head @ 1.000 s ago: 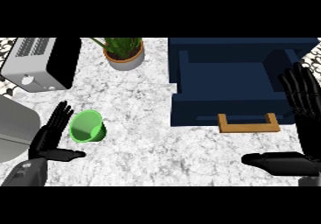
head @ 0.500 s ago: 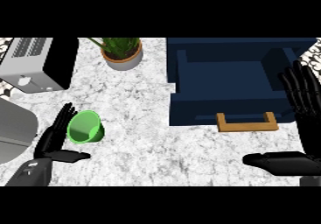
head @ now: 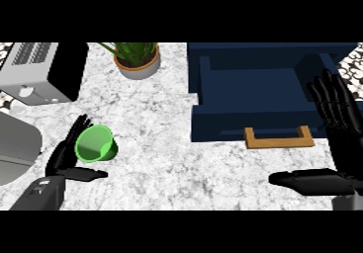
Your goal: Pick up the cup, place it into the drawer and close the drawer
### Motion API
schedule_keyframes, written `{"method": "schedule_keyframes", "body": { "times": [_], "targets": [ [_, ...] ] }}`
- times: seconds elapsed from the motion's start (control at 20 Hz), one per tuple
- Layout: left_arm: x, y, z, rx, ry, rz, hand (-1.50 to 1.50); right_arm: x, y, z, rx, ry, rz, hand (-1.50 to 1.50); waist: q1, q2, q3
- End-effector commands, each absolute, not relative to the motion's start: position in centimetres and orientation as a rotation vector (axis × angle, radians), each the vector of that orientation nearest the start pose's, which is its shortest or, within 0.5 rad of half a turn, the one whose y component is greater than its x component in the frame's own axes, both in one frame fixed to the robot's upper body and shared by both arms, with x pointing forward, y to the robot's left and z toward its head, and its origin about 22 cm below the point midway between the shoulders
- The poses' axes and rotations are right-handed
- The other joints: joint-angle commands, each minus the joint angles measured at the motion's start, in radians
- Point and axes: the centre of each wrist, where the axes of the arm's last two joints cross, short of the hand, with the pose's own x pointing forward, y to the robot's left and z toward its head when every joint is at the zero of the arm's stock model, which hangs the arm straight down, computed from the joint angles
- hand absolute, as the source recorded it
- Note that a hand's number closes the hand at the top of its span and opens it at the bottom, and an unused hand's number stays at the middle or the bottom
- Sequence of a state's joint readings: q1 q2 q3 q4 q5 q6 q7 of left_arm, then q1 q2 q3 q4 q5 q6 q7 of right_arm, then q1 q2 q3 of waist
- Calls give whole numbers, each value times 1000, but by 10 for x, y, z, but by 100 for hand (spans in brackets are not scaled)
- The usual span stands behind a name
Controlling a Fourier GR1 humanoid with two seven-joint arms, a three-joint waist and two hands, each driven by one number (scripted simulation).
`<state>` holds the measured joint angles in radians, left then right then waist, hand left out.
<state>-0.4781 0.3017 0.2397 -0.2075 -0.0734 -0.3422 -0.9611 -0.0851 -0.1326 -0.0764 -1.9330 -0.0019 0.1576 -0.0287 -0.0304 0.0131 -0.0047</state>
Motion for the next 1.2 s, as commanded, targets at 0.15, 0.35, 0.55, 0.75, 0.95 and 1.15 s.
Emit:
{"method": "schedule_keyframes", "body": {
  "times": [0.15,0.35,0.55,0.75,0.95,1.15],
  "targets": [
    [272,336,-132,-303,-1733,-26,-150,242,-259,115,-22,-2022,265,-150,-4,1,-1],
    [268,338,-134,-398,-1733,7,-150,239,-259,116,-36,-2036,251,-150,3,-1,0],
    [280,323,-130,-476,-1719,16,-150,235,-255,114,-12,-2008,247,-150,-4,-2,0],
    [294,323,-119,-567,-1723,12,150,244,-255,116,-11,-2015,258,-150,-1,1,-1],
    [292,302,-127,-654,-1694,58,150,238,-262,101,-25,-2006,254,-150,-3,1,0],
    [305,292,-118,-694,-1765,79,150,236,-259,113,-40,-2009,265,-150,4,-6,1]
  ]
}}
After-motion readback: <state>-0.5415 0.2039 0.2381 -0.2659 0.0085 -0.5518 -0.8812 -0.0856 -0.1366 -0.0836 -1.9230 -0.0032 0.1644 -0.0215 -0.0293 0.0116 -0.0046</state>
